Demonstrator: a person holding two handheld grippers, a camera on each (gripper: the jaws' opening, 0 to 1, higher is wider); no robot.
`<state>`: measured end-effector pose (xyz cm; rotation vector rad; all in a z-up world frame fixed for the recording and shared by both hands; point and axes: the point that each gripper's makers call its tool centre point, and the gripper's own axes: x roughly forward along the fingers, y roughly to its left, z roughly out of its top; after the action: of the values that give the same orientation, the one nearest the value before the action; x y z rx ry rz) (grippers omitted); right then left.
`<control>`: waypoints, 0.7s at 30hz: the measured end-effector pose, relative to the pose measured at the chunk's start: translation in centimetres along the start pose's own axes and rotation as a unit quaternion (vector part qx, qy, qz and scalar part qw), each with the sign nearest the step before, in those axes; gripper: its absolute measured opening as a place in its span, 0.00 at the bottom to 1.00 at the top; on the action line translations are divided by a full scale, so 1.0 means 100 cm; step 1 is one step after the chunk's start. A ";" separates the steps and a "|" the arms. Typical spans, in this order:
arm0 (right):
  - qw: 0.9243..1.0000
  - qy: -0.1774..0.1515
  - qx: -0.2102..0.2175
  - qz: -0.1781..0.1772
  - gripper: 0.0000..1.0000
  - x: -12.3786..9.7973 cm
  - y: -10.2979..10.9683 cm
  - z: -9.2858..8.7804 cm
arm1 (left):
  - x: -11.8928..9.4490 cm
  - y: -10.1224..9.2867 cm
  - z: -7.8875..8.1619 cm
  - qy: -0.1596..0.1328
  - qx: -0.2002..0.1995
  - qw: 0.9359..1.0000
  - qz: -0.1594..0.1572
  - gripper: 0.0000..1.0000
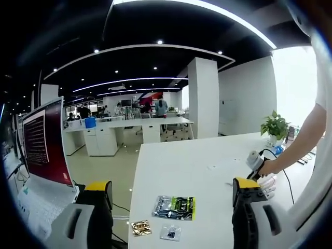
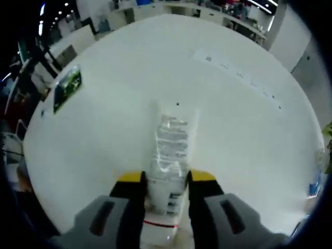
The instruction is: Arrange the skincare products in the storage area until every visible bottle or jar stands upright without overlapping.
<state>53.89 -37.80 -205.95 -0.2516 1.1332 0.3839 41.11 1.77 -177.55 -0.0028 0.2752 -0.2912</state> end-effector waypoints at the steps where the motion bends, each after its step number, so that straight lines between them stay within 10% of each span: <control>1: 1.000 0.000 0.002 0.000 0.30 0.000 0.000 0.000 | 0.000 0.000 0.000 0.000 0.000 1.000 0.001 0.99; 21: 0.997 -0.019 -0.071 0.038 0.22 -0.008 0.023 0.003 | -0.002 0.003 0.001 -0.003 -0.002 1.000 0.000 0.98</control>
<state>52.88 -35.75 -205.09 -0.3258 1.0816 0.5355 41.07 2.06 -177.40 -0.0077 0.2698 -0.2915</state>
